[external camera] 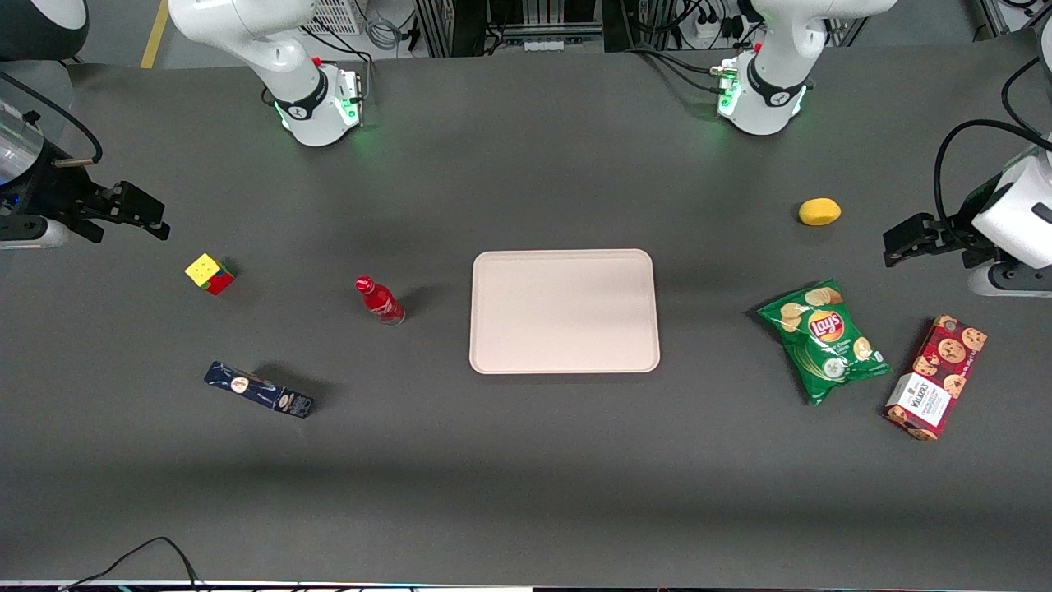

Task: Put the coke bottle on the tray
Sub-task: 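Move the right gripper down over the red Coca-Cola bottle lying on the table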

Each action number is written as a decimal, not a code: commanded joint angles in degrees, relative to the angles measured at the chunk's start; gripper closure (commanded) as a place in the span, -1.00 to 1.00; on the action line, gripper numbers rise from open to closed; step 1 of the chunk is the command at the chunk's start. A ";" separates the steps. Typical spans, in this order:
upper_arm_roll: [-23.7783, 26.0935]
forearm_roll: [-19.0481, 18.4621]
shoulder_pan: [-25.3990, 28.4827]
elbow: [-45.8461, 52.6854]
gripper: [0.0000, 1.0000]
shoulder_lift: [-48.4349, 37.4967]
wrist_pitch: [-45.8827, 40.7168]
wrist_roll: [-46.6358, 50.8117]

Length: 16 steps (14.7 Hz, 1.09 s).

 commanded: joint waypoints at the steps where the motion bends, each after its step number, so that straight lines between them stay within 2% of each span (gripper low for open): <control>1: 0.03 0.28 0.25 1.92 -1.00 1.34 -0.71 -0.62; 6: 0.73 0.72 0.43 2.80 -1.00 2.66 -1.15 -0.53; 11: 8.45 1.25 0.43 2.53 -1.00 4.76 -1.15 7.36; 13: 11.53 3.52 0.43 1.92 -1.00 6.43 -0.10 10.18; 16: 15.31 4.59 0.43 -2.98 -1.00 6.61 5.33 12.55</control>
